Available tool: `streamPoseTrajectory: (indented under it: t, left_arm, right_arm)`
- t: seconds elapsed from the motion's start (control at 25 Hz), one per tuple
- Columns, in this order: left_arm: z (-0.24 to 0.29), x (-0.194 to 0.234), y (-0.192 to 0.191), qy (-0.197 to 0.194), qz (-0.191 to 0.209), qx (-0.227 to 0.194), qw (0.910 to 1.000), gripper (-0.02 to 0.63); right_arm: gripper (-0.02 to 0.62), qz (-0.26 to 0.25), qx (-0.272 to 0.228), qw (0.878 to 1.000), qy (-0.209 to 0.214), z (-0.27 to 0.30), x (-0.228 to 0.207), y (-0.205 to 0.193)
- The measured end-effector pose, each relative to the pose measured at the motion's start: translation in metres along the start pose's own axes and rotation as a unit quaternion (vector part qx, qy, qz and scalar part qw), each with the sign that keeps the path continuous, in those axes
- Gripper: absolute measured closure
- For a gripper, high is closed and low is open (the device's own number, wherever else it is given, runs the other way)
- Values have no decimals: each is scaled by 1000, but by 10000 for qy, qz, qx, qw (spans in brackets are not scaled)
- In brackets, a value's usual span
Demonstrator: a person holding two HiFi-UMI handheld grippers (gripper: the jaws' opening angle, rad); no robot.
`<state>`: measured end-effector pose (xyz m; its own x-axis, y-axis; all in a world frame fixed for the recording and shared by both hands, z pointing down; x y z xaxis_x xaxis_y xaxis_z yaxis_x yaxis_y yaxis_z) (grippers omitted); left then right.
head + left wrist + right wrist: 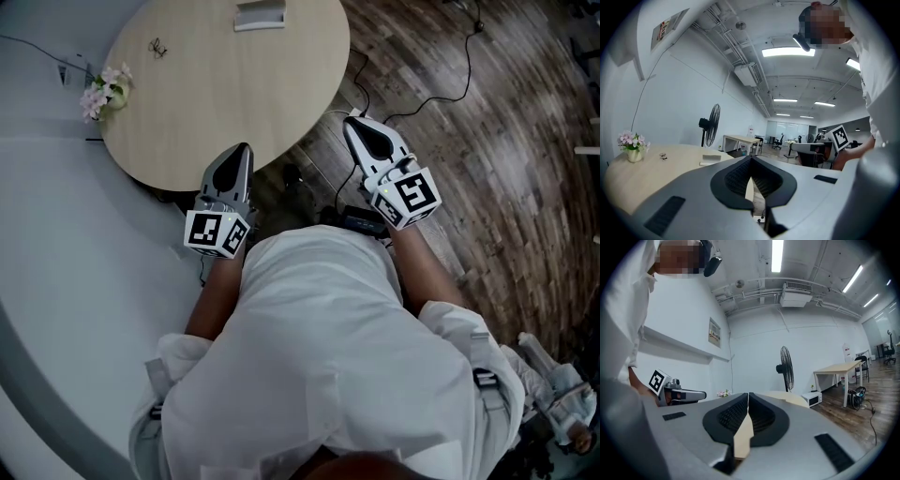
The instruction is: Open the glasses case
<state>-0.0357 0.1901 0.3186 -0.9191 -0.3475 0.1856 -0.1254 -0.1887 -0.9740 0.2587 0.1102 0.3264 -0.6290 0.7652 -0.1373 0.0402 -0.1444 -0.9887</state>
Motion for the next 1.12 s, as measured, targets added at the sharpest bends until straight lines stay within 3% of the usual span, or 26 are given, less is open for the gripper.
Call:
streamPoseTrajectory:
  t: [0.28,0.48,0.76,1.12]
  left_arm:
    - [-31,-22,-6,47,109,91,9999,594]
    - [-45,-16,-7,77,-30,86,9999,594]
    - [-50,3,15,-487,124,-131,9987,594]
    - [-68,30,18,-541,-30,-142,9984,594]
  right_arm:
    - [569,233,18,9996,125,-18,23,-18]
    - [569,166,62,9998,-99,-25,40,-16]
    - [571,181,40,9989,-428,-19,60,-6]
    - [571,88,59,9981,-605,-14,84,-2]
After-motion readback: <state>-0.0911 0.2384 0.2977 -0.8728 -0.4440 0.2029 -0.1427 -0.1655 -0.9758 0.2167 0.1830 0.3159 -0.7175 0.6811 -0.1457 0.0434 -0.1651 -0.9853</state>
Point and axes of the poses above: the fingertips, and each gripper's own axes: z forward along the fingers, x to its left, y out of its top, the point moved 10 cm from there along -z, backward along the fingers, and after that the axes turned 2 degrees about -z, right-handed, at the moved point
